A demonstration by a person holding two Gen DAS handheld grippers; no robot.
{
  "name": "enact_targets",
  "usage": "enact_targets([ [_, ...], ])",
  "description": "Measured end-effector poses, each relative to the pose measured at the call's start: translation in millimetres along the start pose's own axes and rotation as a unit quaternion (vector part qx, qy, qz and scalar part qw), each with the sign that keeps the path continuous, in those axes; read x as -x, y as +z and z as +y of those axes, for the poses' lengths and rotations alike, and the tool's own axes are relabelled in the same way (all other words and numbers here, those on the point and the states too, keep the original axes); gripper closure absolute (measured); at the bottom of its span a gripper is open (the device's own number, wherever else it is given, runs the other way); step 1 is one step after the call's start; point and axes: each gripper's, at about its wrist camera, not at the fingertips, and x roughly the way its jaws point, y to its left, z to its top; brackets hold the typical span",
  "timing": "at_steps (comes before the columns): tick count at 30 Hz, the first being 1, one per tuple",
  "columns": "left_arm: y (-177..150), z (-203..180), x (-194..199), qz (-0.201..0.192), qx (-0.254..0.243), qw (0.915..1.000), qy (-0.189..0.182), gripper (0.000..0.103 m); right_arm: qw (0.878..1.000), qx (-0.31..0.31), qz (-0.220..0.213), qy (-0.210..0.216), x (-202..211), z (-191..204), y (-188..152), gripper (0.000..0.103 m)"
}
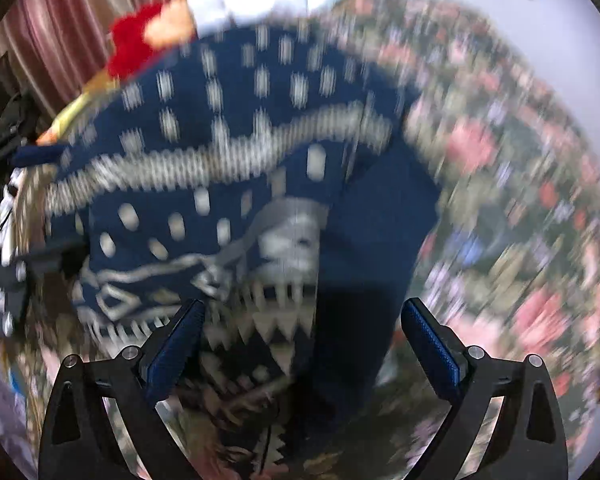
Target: Fold large clothes
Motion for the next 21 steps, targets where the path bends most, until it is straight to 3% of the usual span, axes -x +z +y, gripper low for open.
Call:
enact_targets([
  [2, -12.9, 4.8, -5.0, 0.003, 0.001, 0.9999, -0.010, 0.007, 1.000, -0.002, 0.003, 0.013, -1.2, -5.9, -9.7, 0.003],
  [4, -19.8, 9.4, -5.1, 0.005, 0.013, 0.9998, -0.015, 0.005, 1.000, 0.019, 0.004, 0.000, 4.9, -7.7, -15.7, 0.003],
  [7, -27.8, 4.9, -1.7, 0.004, 0.003, 1.0000, -0.002, 0.005, 0.999, 0.038, 0.013, -0.010, 10.7, -12.9, -22.9, 0.002],
  [8, -31.8, 1.4, -2.7, 0.009, -0.010, 0.9998, 0.013, 0.006, 0.999, 0.044, 0.015, -0.017, 13.7, -15.8, -26.0, 0.002],
  [10, -44.1, -9.8, -11.6, 0.030, -0.060, 0.9945, 0.080, 0.007, 0.998, 0.048, 0.008, -0.030, 24.6, -21.6, -30.2, 0.003],
  [12, -57.6, -17.5, -11.3, 0.027, -0.091, 0.9894, 0.110, 0.008, 0.999, 0.032, -0.013, -0.025, 41.9, -31.0, -30.0, 0.003],
  [17, -68.4, -16.9, 19.8, 0.003, -0.069, 0.9955, 0.065, 0.010, 0.997, -0.016, -0.077, -0.028, 73.0, -40.7, -9.9, 0.002],
  [21, -53.2, -4.4, 58.6, -0.055, -0.014, 0.9970, 0.053, 0.010, 0.994, -0.045, -0.087, -0.046, 58.7, -37.6, 13.1, 0.003],
])
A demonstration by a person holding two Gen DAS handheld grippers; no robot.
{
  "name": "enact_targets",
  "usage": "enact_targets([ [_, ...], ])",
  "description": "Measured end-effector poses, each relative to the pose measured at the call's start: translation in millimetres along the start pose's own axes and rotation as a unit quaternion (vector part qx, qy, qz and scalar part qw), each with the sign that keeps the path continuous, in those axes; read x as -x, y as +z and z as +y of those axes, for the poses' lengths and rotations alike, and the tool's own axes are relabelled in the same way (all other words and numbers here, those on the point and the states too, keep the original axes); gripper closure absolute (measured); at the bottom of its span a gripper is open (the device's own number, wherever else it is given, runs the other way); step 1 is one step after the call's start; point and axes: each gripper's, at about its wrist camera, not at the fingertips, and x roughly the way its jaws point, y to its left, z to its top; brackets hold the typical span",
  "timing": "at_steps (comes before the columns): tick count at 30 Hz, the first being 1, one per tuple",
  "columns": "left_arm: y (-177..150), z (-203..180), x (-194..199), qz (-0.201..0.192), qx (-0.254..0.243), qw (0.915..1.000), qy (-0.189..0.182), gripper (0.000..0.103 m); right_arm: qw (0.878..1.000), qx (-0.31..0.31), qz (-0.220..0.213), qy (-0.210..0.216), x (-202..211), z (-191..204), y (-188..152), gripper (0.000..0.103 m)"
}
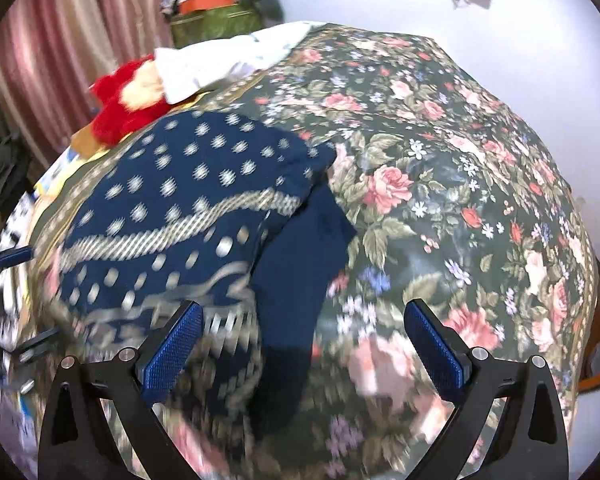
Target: Fold large clothes
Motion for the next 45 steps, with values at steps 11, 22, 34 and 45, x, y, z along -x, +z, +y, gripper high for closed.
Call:
enact_targets([
  [11, 61.8, 25.6, -27.2, -0.023, 0.122, 0.9920, 0.018, 0.010, 0.998, -0.039, 0.036, -0.026, -26.9, -22.0, -18.6, 0.002],
  [22, 26.7, 17.6, -20.8, 0.021, 0.154, 0.9877, -0.019, 0.010, 0.996, 0.005, -0.029, -0.082, 72.6, -35.0, -49.7, 0.003],
  [34, 49.6, 26.0, 102.5, -0.093, 0.187, 0.9778, -0.012, 0.010, 0.986, -0.003, -0.166, -0.021, 167.7, 24.4, -22.8, 0.001],
  [45, 40.8, 19.9, 142.4, -0.136, 0.175, 0.9751, -0.003, 0.010, 0.997, -0.005, 0.055, -0.057, 0.0, 22.7, -48.9, 0.002],
])
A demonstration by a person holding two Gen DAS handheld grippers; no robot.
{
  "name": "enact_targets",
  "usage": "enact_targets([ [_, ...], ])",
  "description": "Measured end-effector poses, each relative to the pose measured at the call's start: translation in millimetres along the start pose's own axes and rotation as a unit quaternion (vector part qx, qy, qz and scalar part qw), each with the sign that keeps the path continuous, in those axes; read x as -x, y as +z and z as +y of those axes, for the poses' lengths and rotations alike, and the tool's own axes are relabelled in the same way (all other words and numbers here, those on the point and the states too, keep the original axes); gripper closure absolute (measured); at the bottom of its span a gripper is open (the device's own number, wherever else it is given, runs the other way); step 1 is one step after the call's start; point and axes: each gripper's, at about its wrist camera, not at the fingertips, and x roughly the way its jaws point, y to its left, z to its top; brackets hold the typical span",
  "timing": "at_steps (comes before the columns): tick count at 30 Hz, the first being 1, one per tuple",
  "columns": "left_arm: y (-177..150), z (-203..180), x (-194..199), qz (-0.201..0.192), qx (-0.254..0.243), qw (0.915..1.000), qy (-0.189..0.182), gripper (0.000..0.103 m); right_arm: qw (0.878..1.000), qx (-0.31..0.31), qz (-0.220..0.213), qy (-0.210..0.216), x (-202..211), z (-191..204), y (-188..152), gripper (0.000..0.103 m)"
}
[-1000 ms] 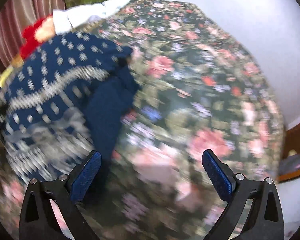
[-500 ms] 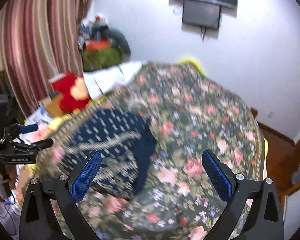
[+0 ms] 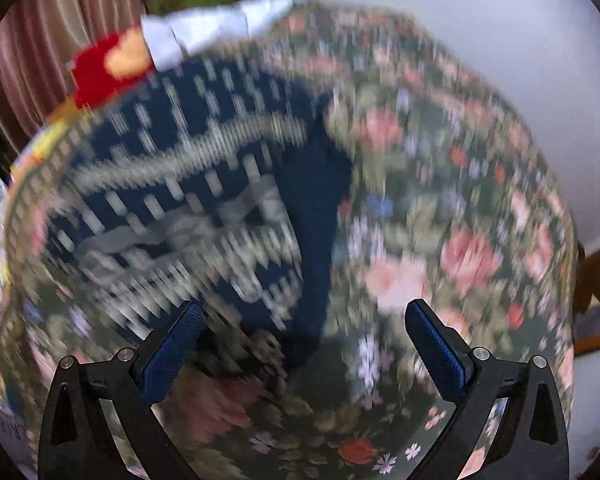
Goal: Fold large clothes
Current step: 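Open both tools and pull them back from the folded bundle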
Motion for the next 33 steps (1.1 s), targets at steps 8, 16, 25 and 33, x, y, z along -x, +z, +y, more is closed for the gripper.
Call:
enact_targets([
  [8, -0.4, -10.9, 5.4, -0.014, -0.002, 0.9998, 0.012, 0.010, 1.000, -0.008, -0.004, 0.016, 33.6, -34.7, -42.6, 0.002],
  [16, 13.5, -39.4, 68.5, -0.094, -0.002, 0.9956, -0.007, 0.010, 0.973, -0.061, -0.212, 0.063, 197.7, -47.6, -52.2, 0.002],
  [25, 19.9, -55.7, 160.7, -0.199, 0.002, 0.9799, -0.019, 0.010, 0.912, -0.063, -0.399, 0.074, 337.3, -15.9, -87.3, 0.002],
  [33, -1.3, -65.2, 200.1, -0.238, -0.008, 0.9712, -0.008, 0.010, 0.888, -0.089, -0.443, 0.086, 368.1, 4.8, -123.8, 0.001],
])
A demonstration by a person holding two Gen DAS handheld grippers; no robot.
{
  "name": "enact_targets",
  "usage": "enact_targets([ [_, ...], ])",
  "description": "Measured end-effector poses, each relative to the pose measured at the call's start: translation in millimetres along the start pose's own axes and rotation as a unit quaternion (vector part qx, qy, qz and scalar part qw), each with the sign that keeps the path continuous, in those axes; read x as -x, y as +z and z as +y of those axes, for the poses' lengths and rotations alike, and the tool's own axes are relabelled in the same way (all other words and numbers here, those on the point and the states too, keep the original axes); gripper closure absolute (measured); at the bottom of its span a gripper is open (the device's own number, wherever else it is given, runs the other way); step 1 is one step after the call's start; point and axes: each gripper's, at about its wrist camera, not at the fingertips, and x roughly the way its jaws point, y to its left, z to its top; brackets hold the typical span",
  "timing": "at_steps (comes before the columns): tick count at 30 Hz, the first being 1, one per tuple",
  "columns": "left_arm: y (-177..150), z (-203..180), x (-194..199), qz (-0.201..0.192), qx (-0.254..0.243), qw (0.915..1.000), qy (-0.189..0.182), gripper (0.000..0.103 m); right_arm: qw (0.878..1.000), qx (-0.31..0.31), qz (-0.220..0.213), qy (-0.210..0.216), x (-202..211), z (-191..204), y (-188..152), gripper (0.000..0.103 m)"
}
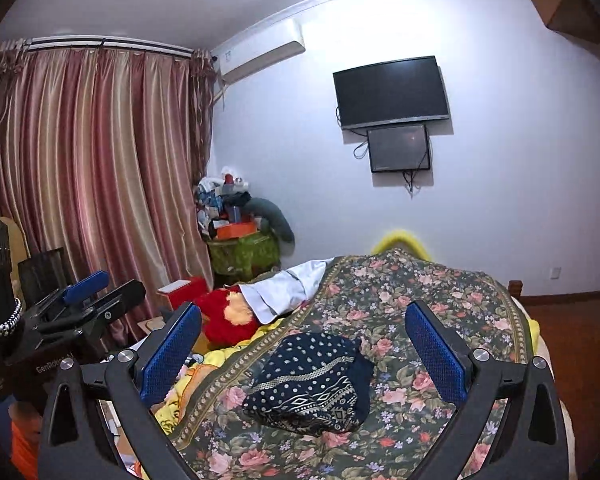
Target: Fold large clothes
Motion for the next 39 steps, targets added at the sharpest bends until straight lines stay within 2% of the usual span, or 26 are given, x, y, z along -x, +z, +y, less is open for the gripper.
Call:
enact_targets([
  [7, -7.5, -3.6, 7.0, 0.005, -0.008, 0.9999, 0.002, 0.010, 1.000, 0.005, 0.005, -0.012, 12.3, 11.6, -6.6, 0.000],
  [19, -14.9, -6.9, 9.7, 0.010, -0.012, 0.9999, 0.000, 0.010, 0.999, 0.015, 0.023, -0.018, 8.8, 15.6, -14.2, 0.000],
  [39, -21.8, 0.6, -4.0, 0.031, 0.000, 0.9995, -0.010, 0.010, 0.999, 0.021, 0.028, -0.018, 5.0, 17.8, -17.7, 0.000],
])
